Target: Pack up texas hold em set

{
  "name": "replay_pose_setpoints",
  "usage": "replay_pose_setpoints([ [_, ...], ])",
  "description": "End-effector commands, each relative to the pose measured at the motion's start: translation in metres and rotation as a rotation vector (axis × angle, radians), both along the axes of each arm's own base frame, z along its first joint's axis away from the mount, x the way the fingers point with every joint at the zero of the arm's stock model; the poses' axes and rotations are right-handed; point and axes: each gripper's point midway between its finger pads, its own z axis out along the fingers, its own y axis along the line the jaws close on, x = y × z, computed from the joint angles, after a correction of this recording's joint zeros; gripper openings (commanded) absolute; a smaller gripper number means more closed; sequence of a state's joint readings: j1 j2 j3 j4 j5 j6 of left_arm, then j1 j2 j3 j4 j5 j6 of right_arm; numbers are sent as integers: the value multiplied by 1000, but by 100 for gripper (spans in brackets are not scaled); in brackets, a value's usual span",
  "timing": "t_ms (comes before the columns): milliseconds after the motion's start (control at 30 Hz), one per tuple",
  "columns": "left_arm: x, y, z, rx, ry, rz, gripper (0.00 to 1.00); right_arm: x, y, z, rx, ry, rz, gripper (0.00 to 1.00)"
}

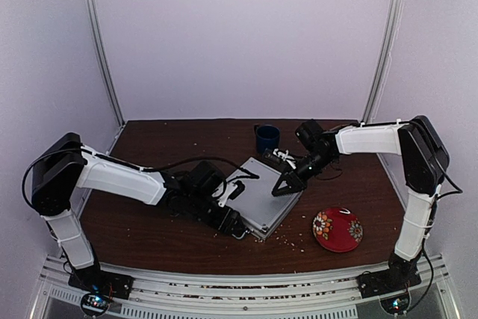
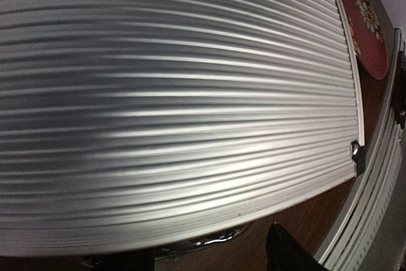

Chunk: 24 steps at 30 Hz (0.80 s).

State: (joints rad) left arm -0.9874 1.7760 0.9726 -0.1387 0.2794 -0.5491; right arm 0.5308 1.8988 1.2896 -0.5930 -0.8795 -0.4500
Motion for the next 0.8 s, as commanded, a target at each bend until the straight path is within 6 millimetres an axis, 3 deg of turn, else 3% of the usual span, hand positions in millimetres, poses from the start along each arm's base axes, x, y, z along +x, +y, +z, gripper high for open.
replay_pose_setpoints([
  [0, 4, -16, 35, -95, -43, -13, 61, -6, -7, -21, -60, 32, 5, 20],
  [233, 5, -15, 36, -88, -46, -3, 61, -7, -6, -21, -59, 35, 8, 20],
  [767, 9, -14, 13, -49, -41, 9, 61, -8, -7, -22, -63, 39, 10, 20],
])
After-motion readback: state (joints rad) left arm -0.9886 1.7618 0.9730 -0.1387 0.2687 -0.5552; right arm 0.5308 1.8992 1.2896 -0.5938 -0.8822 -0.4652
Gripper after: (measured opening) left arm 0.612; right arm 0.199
